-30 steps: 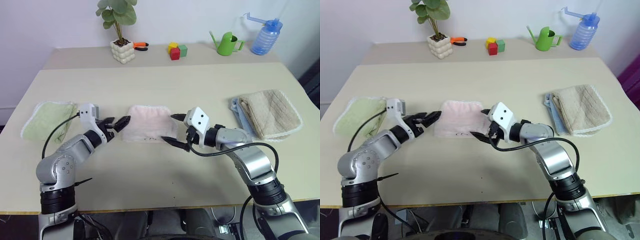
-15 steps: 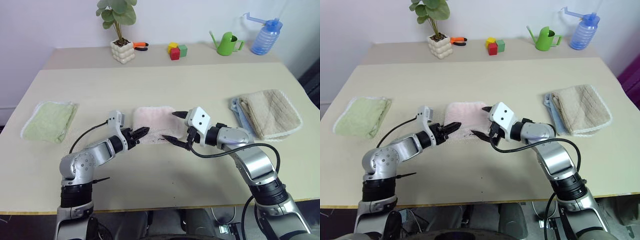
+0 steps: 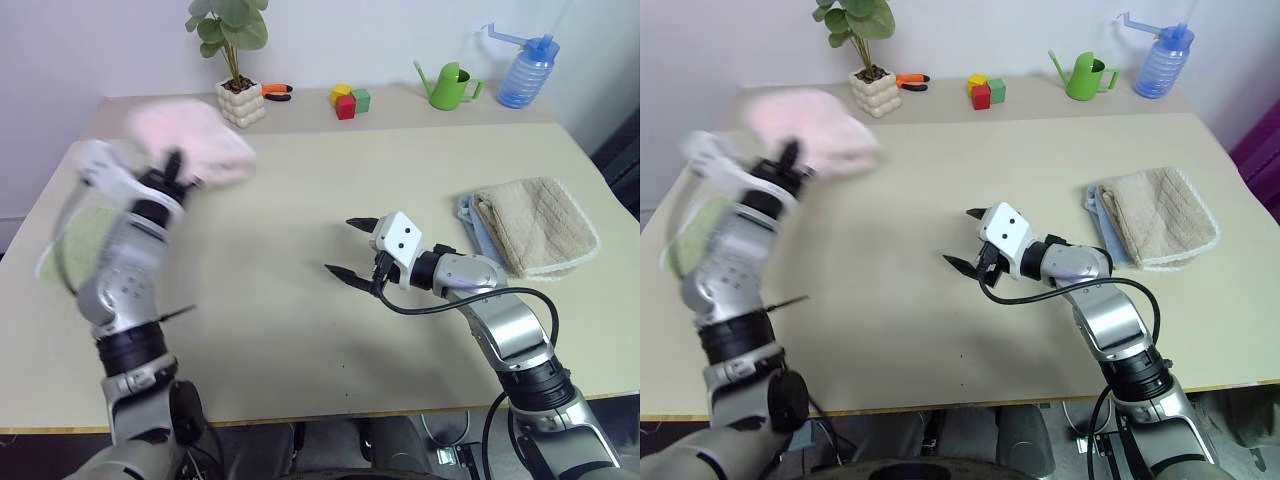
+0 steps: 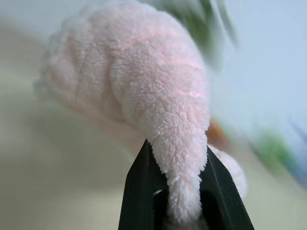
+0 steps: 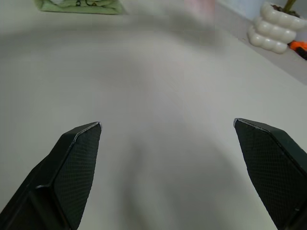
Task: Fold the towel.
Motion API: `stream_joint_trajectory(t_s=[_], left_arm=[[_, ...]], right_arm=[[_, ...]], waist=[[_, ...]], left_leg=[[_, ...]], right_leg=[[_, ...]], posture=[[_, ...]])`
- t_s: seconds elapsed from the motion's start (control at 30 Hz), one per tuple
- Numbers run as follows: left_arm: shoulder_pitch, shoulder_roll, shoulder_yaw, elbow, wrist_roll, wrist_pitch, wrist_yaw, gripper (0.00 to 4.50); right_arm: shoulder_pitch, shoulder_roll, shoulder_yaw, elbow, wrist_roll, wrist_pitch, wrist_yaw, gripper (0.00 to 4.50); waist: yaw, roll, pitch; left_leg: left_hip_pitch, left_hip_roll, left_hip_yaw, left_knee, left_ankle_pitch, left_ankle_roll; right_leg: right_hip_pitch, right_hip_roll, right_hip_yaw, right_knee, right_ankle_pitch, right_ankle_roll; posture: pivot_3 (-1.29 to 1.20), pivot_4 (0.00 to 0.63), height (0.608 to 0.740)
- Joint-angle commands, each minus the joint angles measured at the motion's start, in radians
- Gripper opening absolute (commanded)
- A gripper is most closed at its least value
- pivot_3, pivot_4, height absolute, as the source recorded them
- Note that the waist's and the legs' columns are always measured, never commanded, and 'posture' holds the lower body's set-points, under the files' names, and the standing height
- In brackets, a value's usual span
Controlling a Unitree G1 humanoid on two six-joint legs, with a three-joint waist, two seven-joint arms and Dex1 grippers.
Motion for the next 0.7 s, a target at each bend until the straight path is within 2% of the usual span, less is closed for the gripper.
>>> stream_joint_trajectory(t_s=[0.03,0.33,0.47,0.67,0.7], left_arm=[[0.024,0.012,0.094,0.040,0.016,-0.062,0.114,0.05],[0.285,-0.093,0.128,-0.134,-0.093,0.106,0.257,0.05],[0.340,-0.142,0.182,-0.190,-0.148,0.063,0.312,1.49],[0.348,-0.105,0.209,-0.216,-0.125,-0.032,0.342,4.47],[0.351,-0.095,0.209,-0.225,-0.112,-0.050,0.343,4.47]], right_arm=[[-0.011,0.014,0.008,-0.001,-0.003,-0.041,0.005,4.50],[-0.021,0.020,0.003,0.031,-0.004,-0.067,0.019,4.50],[-0.027,0.021,0.005,0.053,-0.007,-0.079,0.027,4.50],[-0.054,0.030,0.008,0.099,-0.011,-0.094,0.033,4.50],[-0.059,0.031,0.006,0.110,-0.013,-0.097,0.033,4.50]], waist=[[0.004,-0.001,0.000],[0.005,-0.007,-0.002],[0.006,-0.007,-0.003],[0.006,-0.007,-0.003],[0.006,-0.007,-0.003]], left_leg=[[0.000,0.000,0.000,0.000,0.000,0.000],[-0.001,0.000,-0.002,0.003,0.000,0.001],[0.000,0.000,-0.001,0.003,0.000,0.001],[0.000,0.000,-0.001,0.003,0.000,0.000],[0.000,0.000,-0.001,0.003,0.000,0.000]], right_leg=[[0.000,0.000,0.000,0.000,0.000,0.000],[0.001,0.000,-0.001,0.001,0.000,0.000],[0.001,0.000,0.000,0.001,0.000,0.000],[0.001,0.000,-0.001,0.001,0.000,0.000],[0.001,0.000,0.000,0.001,0.000,0.000]], posture=[[0.00,0.150,0.732],[0.00,0.150,0.732],[0.00,0.150,0.732],[0.00,0.150,0.732],[0.00,0.150,0.732]])
